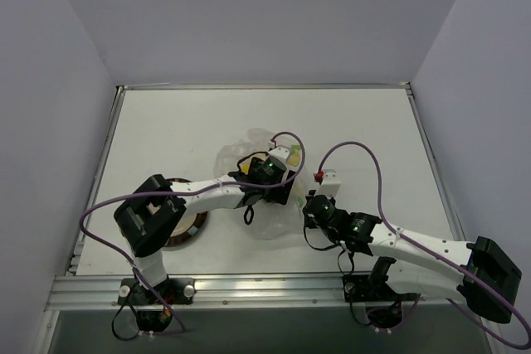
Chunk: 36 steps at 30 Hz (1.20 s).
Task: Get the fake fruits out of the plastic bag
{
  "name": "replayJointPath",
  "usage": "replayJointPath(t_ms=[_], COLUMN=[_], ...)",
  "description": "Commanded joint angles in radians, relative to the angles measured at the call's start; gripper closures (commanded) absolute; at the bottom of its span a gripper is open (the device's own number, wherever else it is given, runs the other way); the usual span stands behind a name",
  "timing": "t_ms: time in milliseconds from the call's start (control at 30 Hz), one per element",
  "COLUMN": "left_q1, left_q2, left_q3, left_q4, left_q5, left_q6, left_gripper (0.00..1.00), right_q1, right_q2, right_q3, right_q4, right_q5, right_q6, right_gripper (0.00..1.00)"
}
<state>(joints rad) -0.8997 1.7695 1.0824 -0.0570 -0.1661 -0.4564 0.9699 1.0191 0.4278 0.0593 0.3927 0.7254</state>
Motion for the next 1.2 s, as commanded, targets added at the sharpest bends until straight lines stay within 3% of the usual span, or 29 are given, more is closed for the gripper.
replayJointPath(t_ms=[0, 67, 133, 400, 633, 767, 900, 1033, 1167], left_q1=[0.010, 0.012, 0.010, 0.013, 0.094, 0.169, 0.215, 0.274, 0.338], left_q2=[-0.027, -0.073, -0.117, -0.438, -0.697, -0.897, -1.062, -1.177, -1.216], left_q3=[0.008, -0.012, -0.024, -0.067, -0.171, -0.234, -0.310, -0.409, -0.498], left_q4=[0.029, 0.040, 0.040, 0.033, -0.091, -0.259, -0.504, -0.731, -0.757], left_q5=[-0.035, -0.038, -0.032, 0.033, 0.053, -0.106, -0.416, -0.533, -0.582], left_q6=[0.009, 0.007, 0.007, 0.002, 0.001, -0.086, -0.247, -0.502, -0.614], left_gripper=[0.22, 0.41, 0.51, 0.51, 0.51, 0.50, 0.47, 0.45, 0.39], right_q1=[0.003, 0.003, 0.003, -0.002, -0.008, -0.010, -0.013, -0.016, -0.014], right_q2=[0.006, 0.006, 0.006, 0.009, -0.002, -0.011, -0.033, -0.027, -0.034], right_q3=[0.034, 0.037, 0.035, 0.023, 0.016, 0.017, 0.015, 0.029, 0.037], right_q4=[0.017, 0.019, 0.019, 0.031, 0.043, 0.045, 0.051, 0.057, 0.057], right_q5=[0.051, 0.054, 0.055, 0.067, 0.067, 0.058, 0.054, 0.043, 0.037], right_q6=[-0.021, -0.026, -0.027, -0.027, -0.030, -0.034, -0.046, -0.064, -0.078], right_gripper=[1.00, 1.00, 1.00, 1.00, 1.00, 1.00, 1.00, 1.00, 1.00])
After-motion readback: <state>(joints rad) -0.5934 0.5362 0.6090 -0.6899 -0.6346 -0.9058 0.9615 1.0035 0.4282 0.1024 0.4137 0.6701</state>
